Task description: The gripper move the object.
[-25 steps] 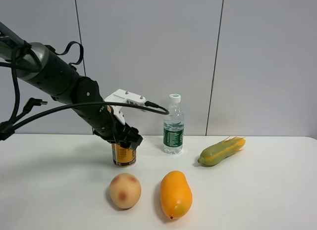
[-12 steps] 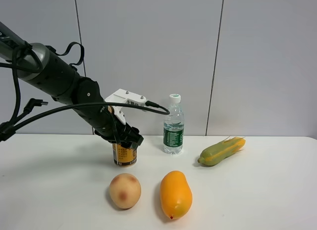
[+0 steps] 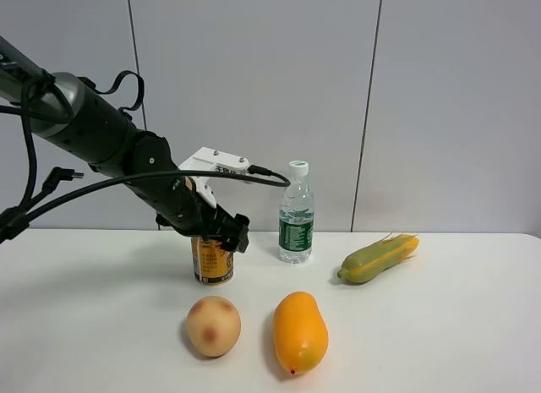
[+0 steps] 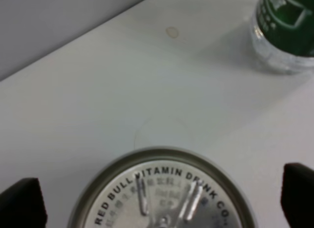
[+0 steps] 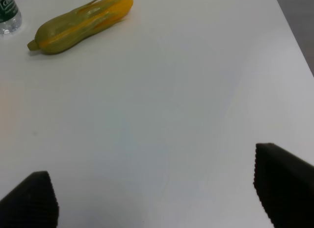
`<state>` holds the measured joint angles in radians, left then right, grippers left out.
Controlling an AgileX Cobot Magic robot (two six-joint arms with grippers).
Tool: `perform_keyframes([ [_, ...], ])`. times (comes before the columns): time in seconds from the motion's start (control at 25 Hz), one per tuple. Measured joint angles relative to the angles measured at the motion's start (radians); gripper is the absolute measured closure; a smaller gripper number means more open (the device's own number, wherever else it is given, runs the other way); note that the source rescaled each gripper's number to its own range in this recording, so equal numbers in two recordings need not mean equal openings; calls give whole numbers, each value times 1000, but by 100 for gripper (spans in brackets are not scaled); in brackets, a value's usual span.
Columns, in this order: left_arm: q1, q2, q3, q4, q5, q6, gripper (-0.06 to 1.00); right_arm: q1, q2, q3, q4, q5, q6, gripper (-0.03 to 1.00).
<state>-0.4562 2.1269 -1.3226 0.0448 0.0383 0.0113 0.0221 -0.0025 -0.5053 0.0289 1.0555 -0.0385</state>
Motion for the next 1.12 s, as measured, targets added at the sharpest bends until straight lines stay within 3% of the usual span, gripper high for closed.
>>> perform_keyframes([
  [0.52,16,-252,0,4,144,8,-4,0,0,0,0,0,0,-3],
  [0.72,100,-329,0,48,224,18,-4,0,0,0,0,0,0,-3],
  [1.12,349,-453,0,106,427,19,-4,0,0,0,0,0,0,-3],
])
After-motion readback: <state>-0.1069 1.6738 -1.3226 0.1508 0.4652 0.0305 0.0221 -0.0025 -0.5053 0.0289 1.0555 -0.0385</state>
